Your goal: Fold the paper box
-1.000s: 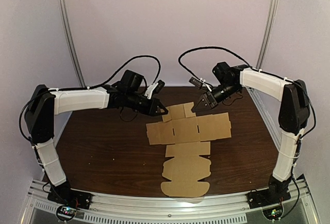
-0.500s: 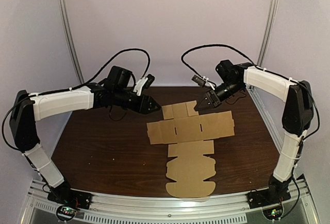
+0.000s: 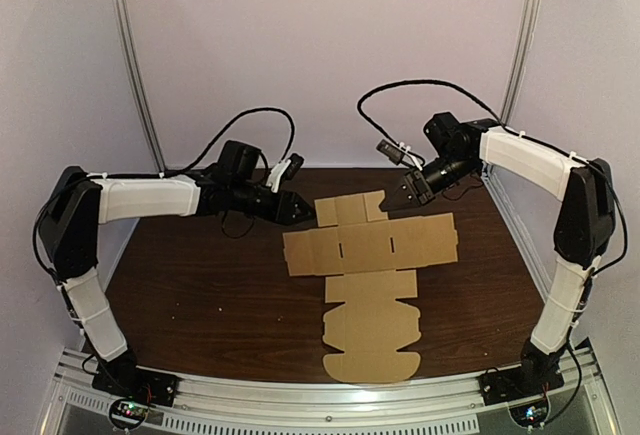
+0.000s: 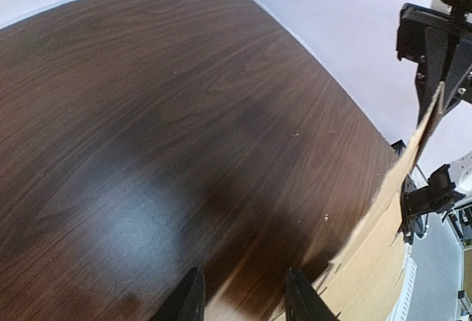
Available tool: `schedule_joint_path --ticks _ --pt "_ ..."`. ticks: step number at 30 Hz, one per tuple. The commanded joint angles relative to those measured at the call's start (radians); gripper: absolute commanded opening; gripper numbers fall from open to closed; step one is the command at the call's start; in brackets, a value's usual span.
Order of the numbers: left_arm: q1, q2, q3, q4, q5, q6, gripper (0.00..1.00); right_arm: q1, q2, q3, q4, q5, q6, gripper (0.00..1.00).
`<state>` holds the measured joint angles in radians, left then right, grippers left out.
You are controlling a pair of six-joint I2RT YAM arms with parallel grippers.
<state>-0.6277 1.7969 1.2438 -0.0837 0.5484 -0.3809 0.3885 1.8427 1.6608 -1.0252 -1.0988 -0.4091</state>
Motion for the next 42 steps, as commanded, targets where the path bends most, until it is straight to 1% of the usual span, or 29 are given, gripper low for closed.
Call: schedule_joint_path --ticks 1,7,10,13,17,19,25,30,33,38,42 --pt "-0.02 -0.036 0.028 0.103 0.092 0.015 0.39 0.001 0.011 -0.007 0.05 0.008 0.043 0.0" --pt "-0.047 -0.036 0.059 0.059 0.144 0.047 0.36 0.001 0.041 0.009 0.066 0.015 0.068 0.0" --pt "-0.047 -0.044 0.062 0.066 0.178 0.047 0.36 0.0 0.049 0.014 0.081 0.022 0.095 0.0" --pt "-0.049 -0.052 0.059 0.077 0.209 0.044 0.38 -0.002 0.052 0.014 0.087 0.022 0.099 0.0" --pt "-0.06 -0.048 0.064 0.077 0.225 0.046 0.39 -0.002 0.049 0.011 0.063 -0.039 0.08 0.0" --pt "-0.068 -0.038 0.072 0.106 0.228 0.039 0.39 0.0 0.05 0.012 0.04 -0.083 0.063 0.0" --pt "-0.089 0.003 0.1 0.118 0.215 0.019 0.39 0.003 0.052 0.027 -0.058 -0.178 -0.017 0.0" --pt "-0.09 0.021 0.112 0.143 0.225 -0.003 0.39 0.003 0.049 0.053 -0.148 -0.233 -0.102 0.0" --pt "-0.09 0.035 0.119 0.153 0.245 -0.018 0.39 0.005 0.044 0.057 -0.177 -0.255 -0.142 0.0" --pt "-0.096 0.047 0.114 0.189 0.264 -0.04 0.43 0.007 0.041 0.066 -0.259 -0.284 -0.231 0.0" --pt "-0.098 0.051 0.112 0.196 0.263 -0.044 0.45 0.008 0.041 0.072 -0.287 -0.291 -0.259 0.0"
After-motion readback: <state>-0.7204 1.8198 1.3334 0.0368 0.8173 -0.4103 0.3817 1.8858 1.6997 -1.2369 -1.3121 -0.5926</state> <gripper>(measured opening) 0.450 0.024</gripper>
